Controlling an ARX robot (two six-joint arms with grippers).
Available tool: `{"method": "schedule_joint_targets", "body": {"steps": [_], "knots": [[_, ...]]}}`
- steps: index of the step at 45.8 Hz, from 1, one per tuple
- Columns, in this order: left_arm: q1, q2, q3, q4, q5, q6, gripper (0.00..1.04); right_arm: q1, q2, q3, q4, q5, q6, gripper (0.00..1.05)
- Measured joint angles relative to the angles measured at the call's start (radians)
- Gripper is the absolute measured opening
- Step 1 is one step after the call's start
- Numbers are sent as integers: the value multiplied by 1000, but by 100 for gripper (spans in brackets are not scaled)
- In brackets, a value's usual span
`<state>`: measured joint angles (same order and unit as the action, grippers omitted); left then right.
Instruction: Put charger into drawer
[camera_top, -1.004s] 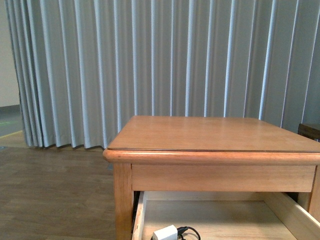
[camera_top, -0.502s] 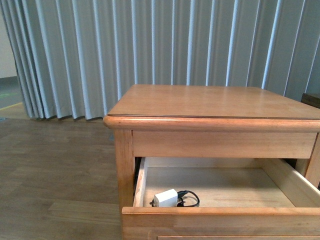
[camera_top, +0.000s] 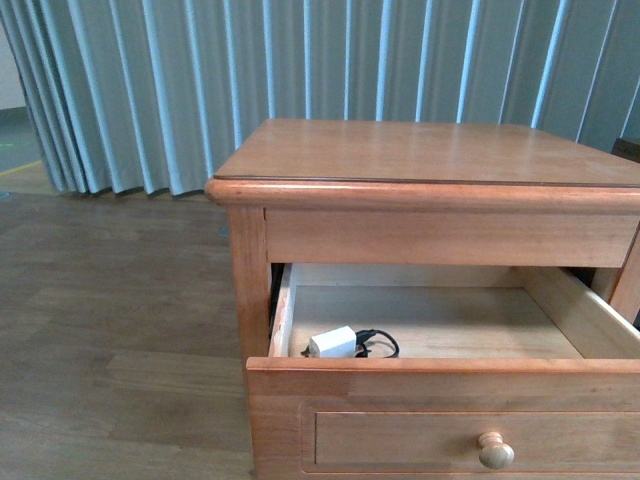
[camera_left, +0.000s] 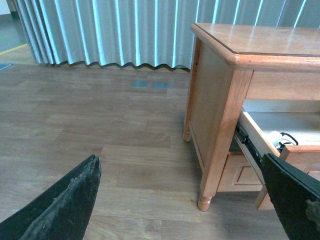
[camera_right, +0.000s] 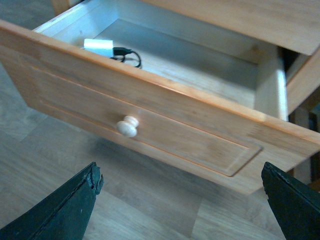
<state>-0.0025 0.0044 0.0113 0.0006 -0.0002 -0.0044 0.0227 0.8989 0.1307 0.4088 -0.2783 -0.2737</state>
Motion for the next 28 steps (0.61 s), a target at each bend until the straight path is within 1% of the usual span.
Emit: {"method": "schedule_joint_targets", "body": {"steps": [3, 5, 10, 18, 28], "knots": [[0, 0, 0, 0, 0, 0, 99, 68, 90, 29, 19, 23, 19, 96], [0, 0, 0, 0, 0, 0, 99, 108, 162, 47, 59, 51, 26, 96], [0, 0, 0, 0, 0, 0, 99, 162, 314, 92, 158, 87, 49, 96], [0, 0, 0, 0, 0, 0, 99, 195, 517, 180, 265, 134, 71, 96], [0, 0, 0, 0, 0, 0, 99, 208, 671, 267, 316, 158, 81, 96]]}}
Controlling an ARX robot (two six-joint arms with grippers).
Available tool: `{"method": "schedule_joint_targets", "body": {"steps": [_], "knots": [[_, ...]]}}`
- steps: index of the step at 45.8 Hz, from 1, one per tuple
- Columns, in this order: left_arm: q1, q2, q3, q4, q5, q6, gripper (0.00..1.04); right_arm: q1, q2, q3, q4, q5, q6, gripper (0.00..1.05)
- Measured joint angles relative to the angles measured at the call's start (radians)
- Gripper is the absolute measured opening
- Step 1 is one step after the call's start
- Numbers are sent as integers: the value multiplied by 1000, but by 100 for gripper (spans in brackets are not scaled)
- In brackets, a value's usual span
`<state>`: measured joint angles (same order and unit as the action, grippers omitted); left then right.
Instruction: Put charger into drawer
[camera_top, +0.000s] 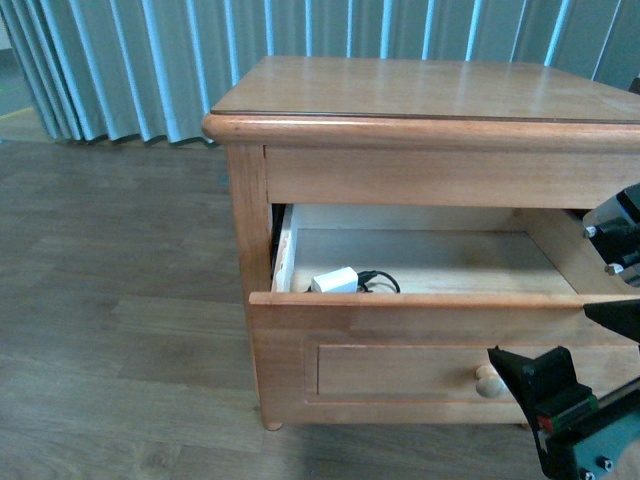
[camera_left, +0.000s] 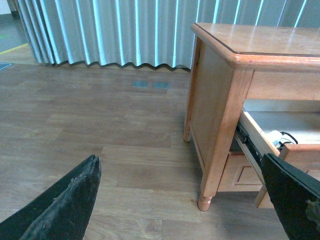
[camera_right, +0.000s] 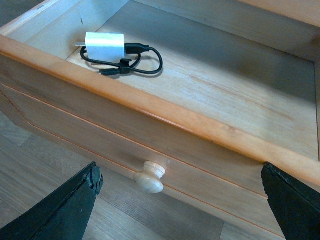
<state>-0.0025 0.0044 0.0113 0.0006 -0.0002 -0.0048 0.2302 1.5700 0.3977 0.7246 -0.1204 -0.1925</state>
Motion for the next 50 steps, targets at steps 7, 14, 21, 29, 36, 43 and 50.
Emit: {"method": "schedule_joint_targets", "body": {"steps": [7, 14, 21, 29, 36, 43, 50], "knots": [[0, 0, 0, 0, 0, 0, 99, 7, 75, 48, 24, 18, 14, 96], [0, 0, 0, 0, 0, 0, 99, 18, 141, 112, 36, 35, 19, 96], [0, 0, 0, 0, 0, 0, 99, 28, 214, 186, 48, 52, 20, 96], [0, 0, 0, 0, 0, 0, 99, 36, 294, 264, 60, 67, 21, 96], [0, 0, 0, 0, 0, 0, 99, 42, 363, 338, 62, 79, 22, 96], [0, 0, 0, 0, 0, 0, 99, 51, 433, 420, 62, 91, 23, 96], [0, 0, 0, 0, 0, 0, 99, 63, 492, 497, 55, 105, 22, 96]]}}
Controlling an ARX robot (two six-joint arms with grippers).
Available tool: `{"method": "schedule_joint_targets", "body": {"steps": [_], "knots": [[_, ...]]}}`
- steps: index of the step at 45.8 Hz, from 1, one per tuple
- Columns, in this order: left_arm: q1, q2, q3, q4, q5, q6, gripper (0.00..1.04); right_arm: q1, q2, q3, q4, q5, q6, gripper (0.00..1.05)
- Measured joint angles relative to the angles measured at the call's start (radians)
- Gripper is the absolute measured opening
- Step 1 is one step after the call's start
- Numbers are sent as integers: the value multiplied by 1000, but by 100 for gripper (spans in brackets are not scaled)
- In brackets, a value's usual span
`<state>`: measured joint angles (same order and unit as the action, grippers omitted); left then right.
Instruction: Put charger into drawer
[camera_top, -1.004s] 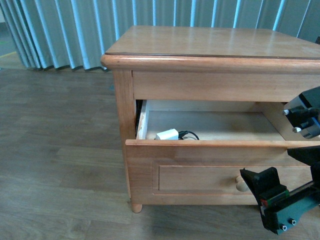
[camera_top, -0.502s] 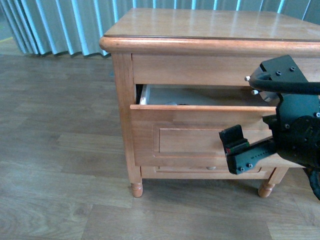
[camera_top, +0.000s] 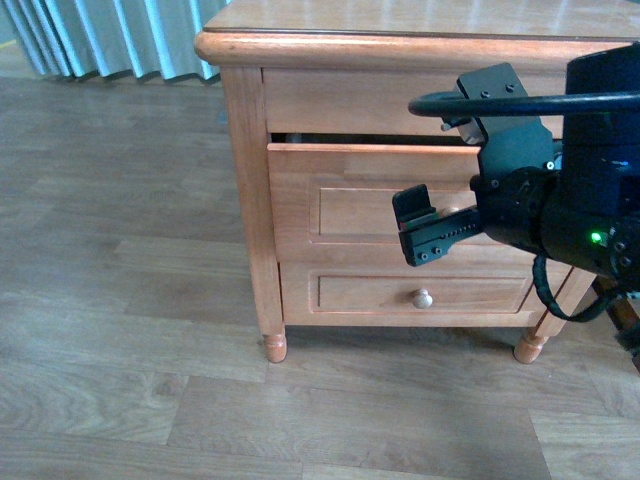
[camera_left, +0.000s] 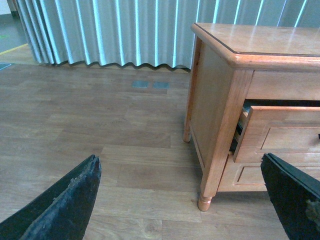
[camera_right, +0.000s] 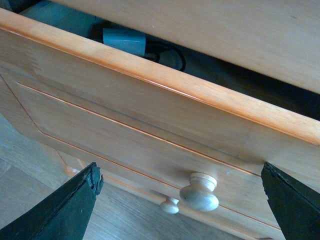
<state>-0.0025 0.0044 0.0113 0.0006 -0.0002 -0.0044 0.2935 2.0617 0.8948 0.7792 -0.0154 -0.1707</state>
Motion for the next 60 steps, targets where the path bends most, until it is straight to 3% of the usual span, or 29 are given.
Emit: {"method": "schedule_joint_targets", "body": {"steps": [20, 37, 60], "knots": [[0, 0, 0, 0, 0, 0, 99, 35, 99, 156, -50, 27, 21, 96], [0, 0, 0, 0, 0, 0, 99, 30, 92, 153, -54, 10, 45, 96], [0, 0, 0, 0, 0, 0, 99, -102, -261, -253, 44, -111, 56, 96]]}}
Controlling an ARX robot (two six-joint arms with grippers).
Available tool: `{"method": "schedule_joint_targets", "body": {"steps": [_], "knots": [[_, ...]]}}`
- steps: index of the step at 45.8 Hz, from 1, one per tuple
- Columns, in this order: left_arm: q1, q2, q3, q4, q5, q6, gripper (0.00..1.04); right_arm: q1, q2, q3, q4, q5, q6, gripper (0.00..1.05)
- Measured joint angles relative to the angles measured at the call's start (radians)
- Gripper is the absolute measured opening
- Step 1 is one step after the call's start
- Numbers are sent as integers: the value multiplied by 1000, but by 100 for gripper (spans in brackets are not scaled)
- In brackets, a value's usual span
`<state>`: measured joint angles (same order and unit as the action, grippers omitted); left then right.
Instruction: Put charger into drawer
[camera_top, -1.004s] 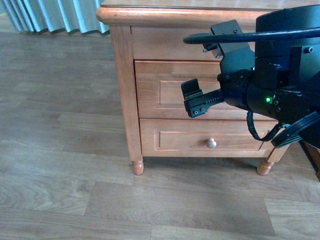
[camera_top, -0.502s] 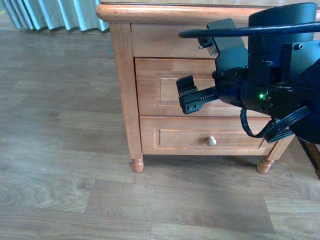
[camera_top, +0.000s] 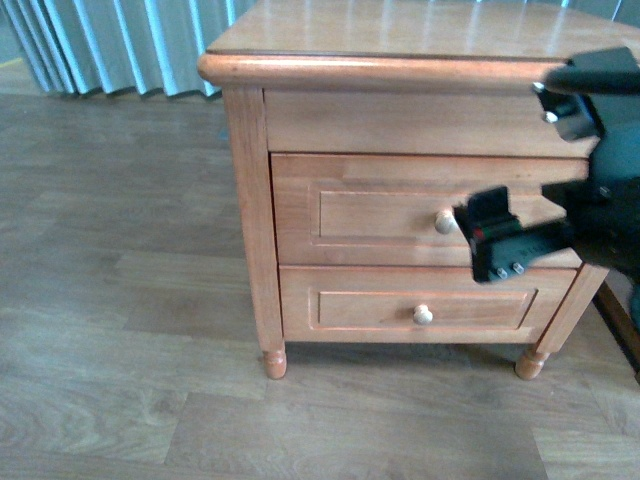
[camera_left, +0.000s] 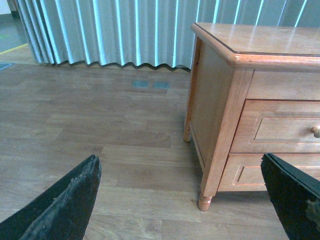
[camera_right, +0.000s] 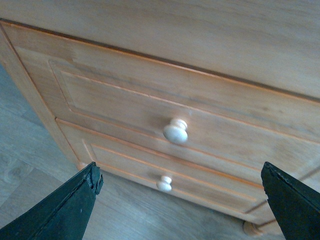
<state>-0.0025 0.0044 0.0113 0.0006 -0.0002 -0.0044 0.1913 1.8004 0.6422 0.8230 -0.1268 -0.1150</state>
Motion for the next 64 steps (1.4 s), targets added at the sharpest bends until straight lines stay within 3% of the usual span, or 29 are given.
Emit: {"method": "schedule_joint_targets", "body": {"steps": [10, 27, 41, 44, 47, 59, 61, 64], "knots": [[0, 0, 0, 0, 0, 0, 99, -113, -241, -196, -50, -74, -4, 96], [0, 0, 0, 0, 0, 0, 99, -445, -784, -282, -438, -245, 42, 96], [0, 0, 0, 0, 0, 0, 99, -467, -836, -293, -452, -239, 49, 95], [0, 0, 0, 0, 0, 0, 99, -443, -831, -366, -236, -128, 78, 83], [0, 0, 0, 0, 0, 0, 99, -417, -858, -425, -129, -82, 92, 71], [0, 0, 0, 0, 0, 0, 99, -312, -1070, -549, -198, 13, 104, 9], [0, 0, 0, 0, 0, 0, 99, -303, -1093, -558, -212, 21, 104, 2], [0, 0, 0, 0, 0, 0, 99, -291, -1128, -568, -235, 32, 105, 2]]}}
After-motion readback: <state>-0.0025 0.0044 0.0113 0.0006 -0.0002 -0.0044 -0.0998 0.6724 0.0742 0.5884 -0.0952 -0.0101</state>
